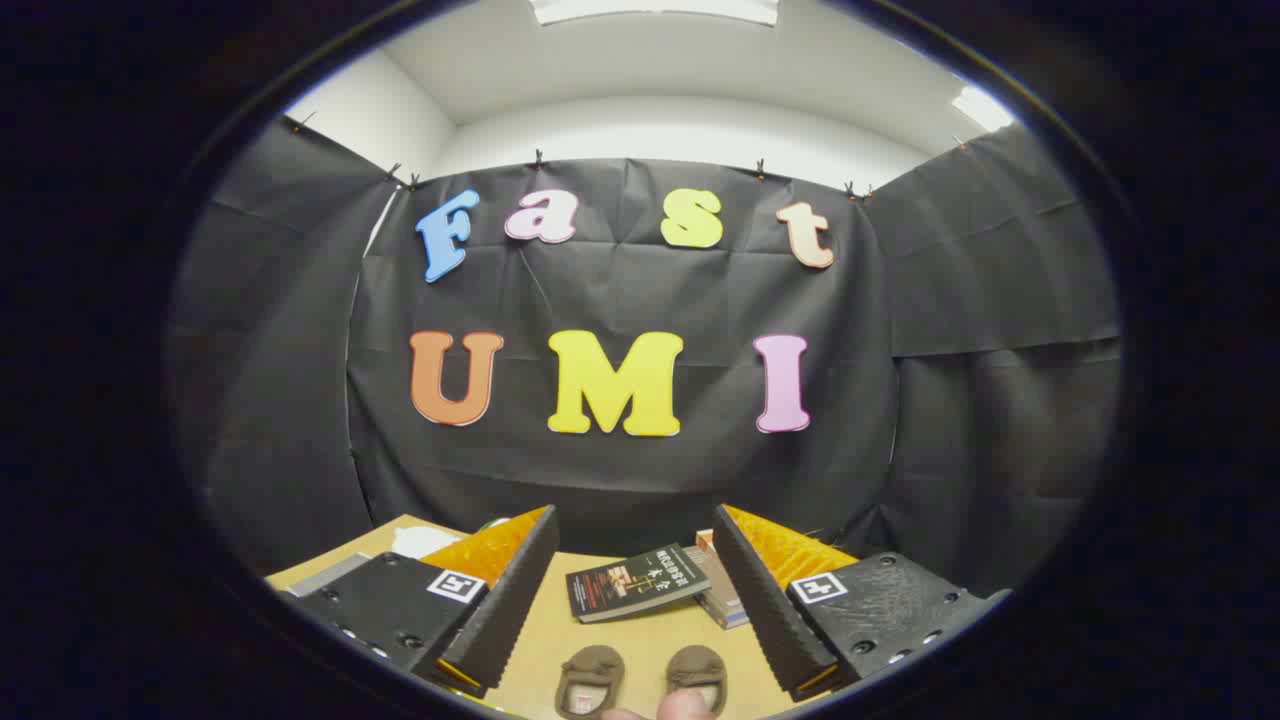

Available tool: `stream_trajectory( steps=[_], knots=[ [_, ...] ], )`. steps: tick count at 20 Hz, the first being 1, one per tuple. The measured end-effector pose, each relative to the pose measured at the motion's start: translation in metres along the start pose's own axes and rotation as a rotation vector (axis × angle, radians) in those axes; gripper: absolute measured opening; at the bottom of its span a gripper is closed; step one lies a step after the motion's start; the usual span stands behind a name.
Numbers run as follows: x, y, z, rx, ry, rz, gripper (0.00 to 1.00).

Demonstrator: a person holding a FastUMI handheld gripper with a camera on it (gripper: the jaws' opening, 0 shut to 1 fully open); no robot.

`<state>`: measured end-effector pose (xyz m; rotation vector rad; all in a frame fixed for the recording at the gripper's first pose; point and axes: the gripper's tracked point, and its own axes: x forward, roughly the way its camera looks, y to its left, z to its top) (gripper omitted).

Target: Open the storage box then place both shoes into the box .Put the left shoe in first, then the right shoe, with the right side of both shoes facing outward in a uniform manner.

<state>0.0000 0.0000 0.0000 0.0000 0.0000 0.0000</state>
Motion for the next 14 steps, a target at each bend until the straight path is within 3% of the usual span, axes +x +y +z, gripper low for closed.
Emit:
stream_trajectory(
  steps=[14],
  knots=[
    [-0.012, -0.007, 0.0, 0.023, 0.045, -0.007, 0.95]
  ],
)
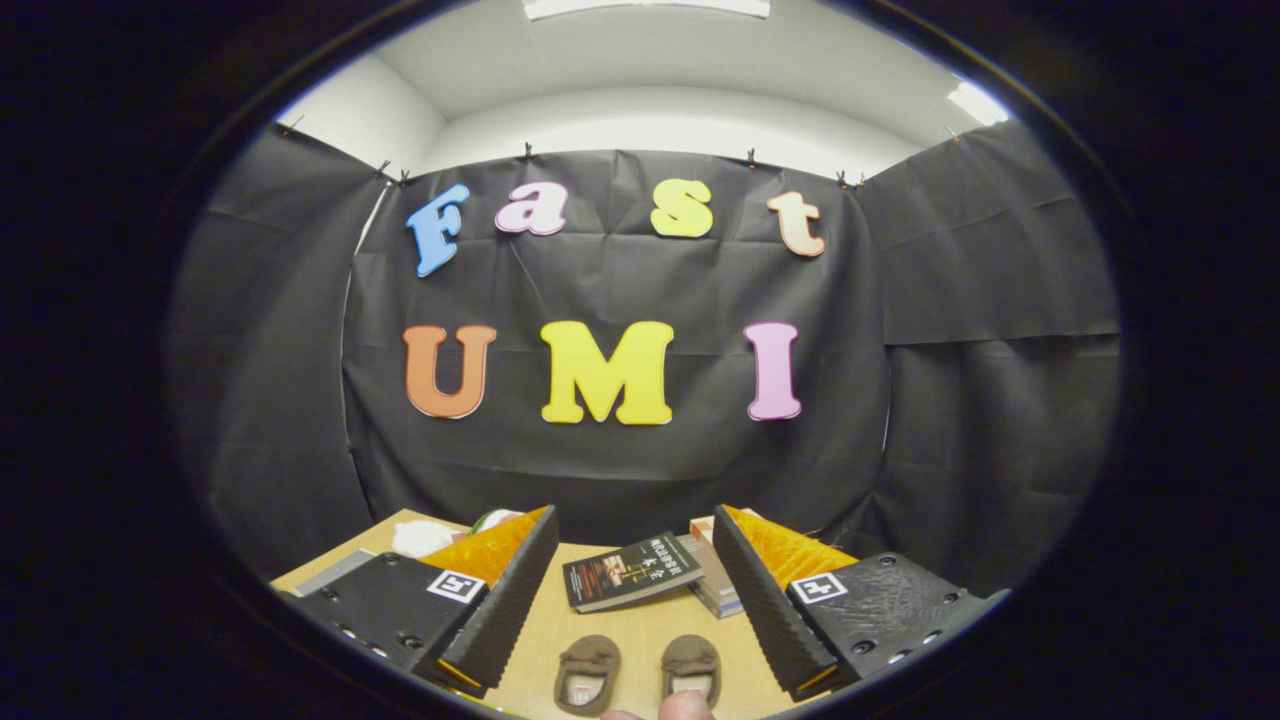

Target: Open the storage box then place both shoes into the box .Put the left shoe in first, then the right shoe, with the right side of both shoes facing outward in a uniform manner.

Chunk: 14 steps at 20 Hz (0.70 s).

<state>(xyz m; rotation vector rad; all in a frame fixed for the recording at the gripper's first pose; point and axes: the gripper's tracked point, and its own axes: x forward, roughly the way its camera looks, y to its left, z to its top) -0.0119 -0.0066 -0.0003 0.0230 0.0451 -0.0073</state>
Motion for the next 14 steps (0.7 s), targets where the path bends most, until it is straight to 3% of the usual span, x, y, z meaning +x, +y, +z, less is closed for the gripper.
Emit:
stream_trajectory(
  steps=[8, 14],
  knots=[
    [-0.007, 0.02, -0.019, 0.008, 0.052, 0.061, 0.95],
    [-0.014, 0.055, -0.06, 0.055, 0.138, 0.131, 0.95]
  ],
)
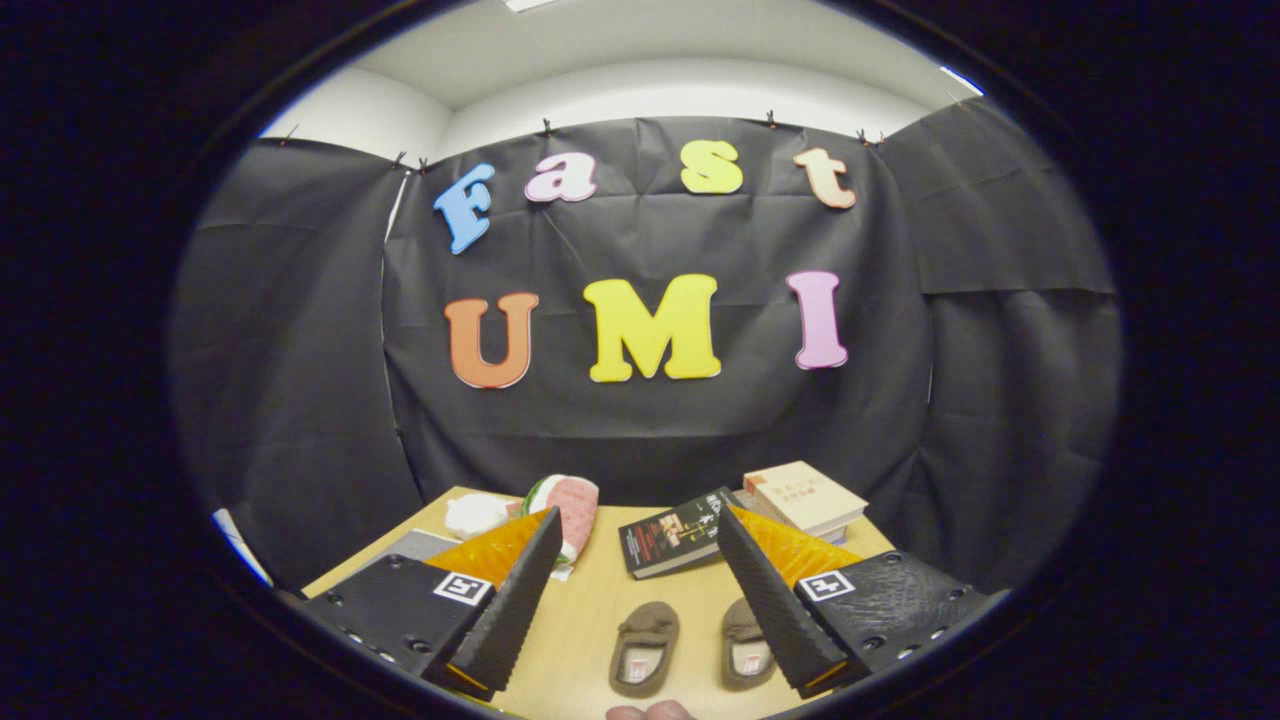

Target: Open the storage box then place both shoes into the box .Put the left shoe in first, then the right shoe, with the right side of both shoes facing outward in a uniform manner.

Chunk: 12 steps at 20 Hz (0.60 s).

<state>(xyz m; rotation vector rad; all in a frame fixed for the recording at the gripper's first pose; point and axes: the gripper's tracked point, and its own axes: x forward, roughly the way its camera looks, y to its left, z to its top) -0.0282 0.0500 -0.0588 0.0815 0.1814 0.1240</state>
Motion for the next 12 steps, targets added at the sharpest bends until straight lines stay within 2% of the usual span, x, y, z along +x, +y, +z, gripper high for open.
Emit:
stream_trajectory(
  steps=[7, 12],
  knots=[
    [0.019, 0.054, -0.073, 0.077, 0.107, 0.092, 0.95],
    [0.045, 0.099, -0.144, 0.163, 0.242, 0.199, 0.95]
  ],
)
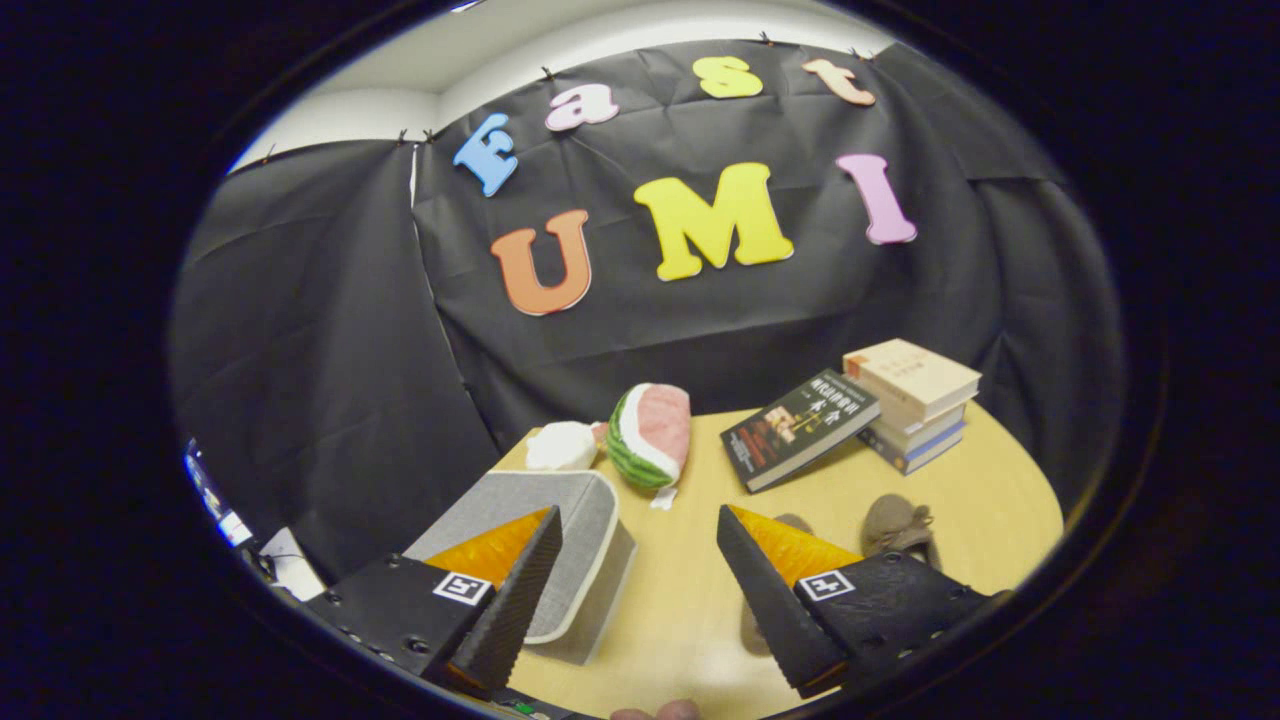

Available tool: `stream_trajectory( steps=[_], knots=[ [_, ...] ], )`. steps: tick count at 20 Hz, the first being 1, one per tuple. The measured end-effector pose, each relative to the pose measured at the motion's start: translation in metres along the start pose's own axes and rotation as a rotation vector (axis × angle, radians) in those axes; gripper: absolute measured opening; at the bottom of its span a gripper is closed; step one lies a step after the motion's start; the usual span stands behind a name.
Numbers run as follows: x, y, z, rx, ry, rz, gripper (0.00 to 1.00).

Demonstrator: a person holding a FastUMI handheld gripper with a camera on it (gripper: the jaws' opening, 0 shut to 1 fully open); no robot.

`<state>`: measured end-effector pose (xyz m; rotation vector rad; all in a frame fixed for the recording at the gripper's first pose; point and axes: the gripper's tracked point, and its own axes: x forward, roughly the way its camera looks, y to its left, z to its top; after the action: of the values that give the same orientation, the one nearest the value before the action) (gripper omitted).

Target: Open the storage box then place both shoes into the box .Put the left shoe in first, then the right shoe, with the right side of both shoes facing outward in a uniform manner.

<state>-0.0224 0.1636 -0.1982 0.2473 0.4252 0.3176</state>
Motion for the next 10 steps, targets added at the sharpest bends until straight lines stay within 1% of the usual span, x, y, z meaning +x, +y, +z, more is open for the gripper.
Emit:
stream_trajectory(
  steps=[4, 10],
  knots=[
    [0.031, 0.02, -0.044, 0.067, 0.089, 0.053, 0.96],
    [0.06, 0.042, -0.09, 0.155, 0.188, 0.113, 0.96]
  ],
)
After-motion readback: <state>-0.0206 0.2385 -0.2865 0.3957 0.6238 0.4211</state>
